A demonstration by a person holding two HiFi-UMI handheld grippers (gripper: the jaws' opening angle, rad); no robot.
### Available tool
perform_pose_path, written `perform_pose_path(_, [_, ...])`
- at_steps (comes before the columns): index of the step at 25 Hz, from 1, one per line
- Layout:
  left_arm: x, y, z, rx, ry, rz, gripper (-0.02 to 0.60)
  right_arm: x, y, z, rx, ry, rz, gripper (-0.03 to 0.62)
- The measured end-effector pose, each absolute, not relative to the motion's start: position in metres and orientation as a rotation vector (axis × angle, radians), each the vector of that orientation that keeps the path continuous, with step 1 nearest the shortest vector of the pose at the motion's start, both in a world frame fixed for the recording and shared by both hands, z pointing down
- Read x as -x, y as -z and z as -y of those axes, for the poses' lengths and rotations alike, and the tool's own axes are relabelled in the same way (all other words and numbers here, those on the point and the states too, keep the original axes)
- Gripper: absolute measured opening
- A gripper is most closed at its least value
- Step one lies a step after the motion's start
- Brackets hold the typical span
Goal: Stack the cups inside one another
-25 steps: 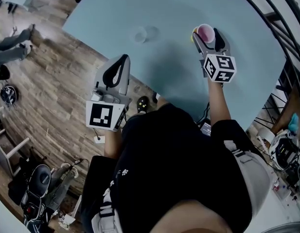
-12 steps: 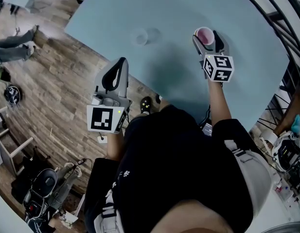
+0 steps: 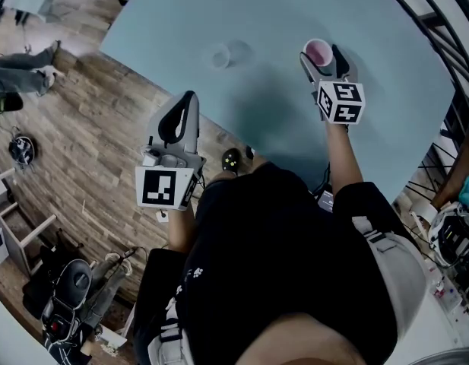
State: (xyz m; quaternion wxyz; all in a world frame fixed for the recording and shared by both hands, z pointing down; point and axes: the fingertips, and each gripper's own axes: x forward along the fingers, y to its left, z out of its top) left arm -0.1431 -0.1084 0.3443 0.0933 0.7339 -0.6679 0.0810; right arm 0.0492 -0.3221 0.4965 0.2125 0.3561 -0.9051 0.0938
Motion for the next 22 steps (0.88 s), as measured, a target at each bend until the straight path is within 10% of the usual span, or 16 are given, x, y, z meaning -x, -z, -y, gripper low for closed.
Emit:
perform_pose_path(12, [0.144, -0.362, 0.123, -2.194, -0.232, 1.940, -0.008, -0.041, -0.468, 0.313, -0.979, -0.312, 2.656, 0.376])
perform_pose_path(22, [0.138, -0.361, 0.151, -2.292, -0.193, 1.855, -0.008, -0.055, -0.398, 0.280, -1.107, -0.187, 2.843, 0.173])
